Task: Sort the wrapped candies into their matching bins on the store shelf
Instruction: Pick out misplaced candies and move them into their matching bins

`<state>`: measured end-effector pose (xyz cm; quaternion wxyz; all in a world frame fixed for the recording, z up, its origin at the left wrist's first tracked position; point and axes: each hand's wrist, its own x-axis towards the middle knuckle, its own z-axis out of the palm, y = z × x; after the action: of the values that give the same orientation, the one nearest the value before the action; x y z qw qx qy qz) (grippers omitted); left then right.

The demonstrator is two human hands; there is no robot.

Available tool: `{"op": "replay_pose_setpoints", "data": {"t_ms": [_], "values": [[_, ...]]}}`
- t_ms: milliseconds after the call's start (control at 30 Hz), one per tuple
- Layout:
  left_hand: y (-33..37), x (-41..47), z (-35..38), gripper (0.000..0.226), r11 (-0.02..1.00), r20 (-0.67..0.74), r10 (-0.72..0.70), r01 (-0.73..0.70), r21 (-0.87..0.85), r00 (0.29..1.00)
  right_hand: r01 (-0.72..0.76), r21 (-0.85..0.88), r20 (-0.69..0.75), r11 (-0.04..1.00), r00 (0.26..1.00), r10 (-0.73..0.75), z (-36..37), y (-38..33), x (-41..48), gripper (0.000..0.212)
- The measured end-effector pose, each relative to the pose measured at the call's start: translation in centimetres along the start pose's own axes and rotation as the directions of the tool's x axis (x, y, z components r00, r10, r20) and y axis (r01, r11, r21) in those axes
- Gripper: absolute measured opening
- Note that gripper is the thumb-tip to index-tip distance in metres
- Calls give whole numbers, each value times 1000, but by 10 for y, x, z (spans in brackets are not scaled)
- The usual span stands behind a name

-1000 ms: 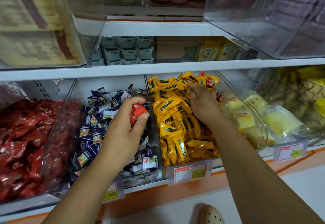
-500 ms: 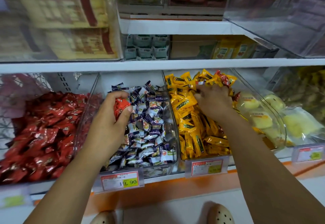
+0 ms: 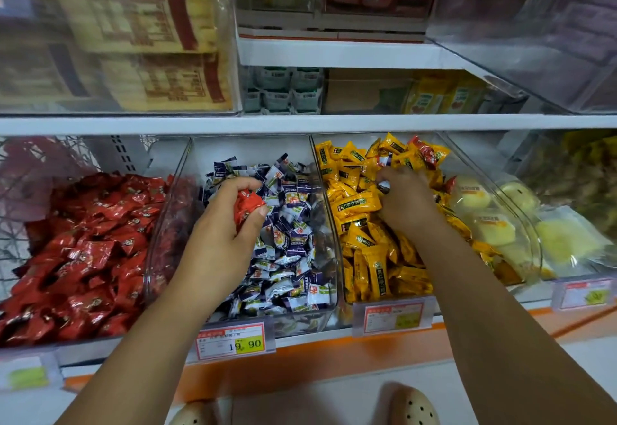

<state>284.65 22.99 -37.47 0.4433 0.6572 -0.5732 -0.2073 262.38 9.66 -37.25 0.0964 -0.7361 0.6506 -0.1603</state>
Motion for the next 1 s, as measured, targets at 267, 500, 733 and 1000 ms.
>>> {"op": "replay_pose_setpoints", "data": {"t_ms": [267, 500, 733, 1000], "values": [[6, 2, 6, 26, 1000, 20, -9, 9, -28, 1000, -7, 296, -224, 955, 972, 76, -14, 22, 3, 22], [8, 2, 15, 28, 1000, 32, -7, 8, -29, 999, 59, 179, -100, 982, 994, -41, -5, 28, 10, 33], [9, 3, 16, 26, 999, 26, 4, -3, -41, 1000, 14, -146, 165, 989, 986, 10, -24, 15, 40, 32], [0, 2, 6, 28, 1000, 34, -14, 15, -19, 999, 52, -99, 159, 994, 987, -36, -29, 13, 31, 21]]}}
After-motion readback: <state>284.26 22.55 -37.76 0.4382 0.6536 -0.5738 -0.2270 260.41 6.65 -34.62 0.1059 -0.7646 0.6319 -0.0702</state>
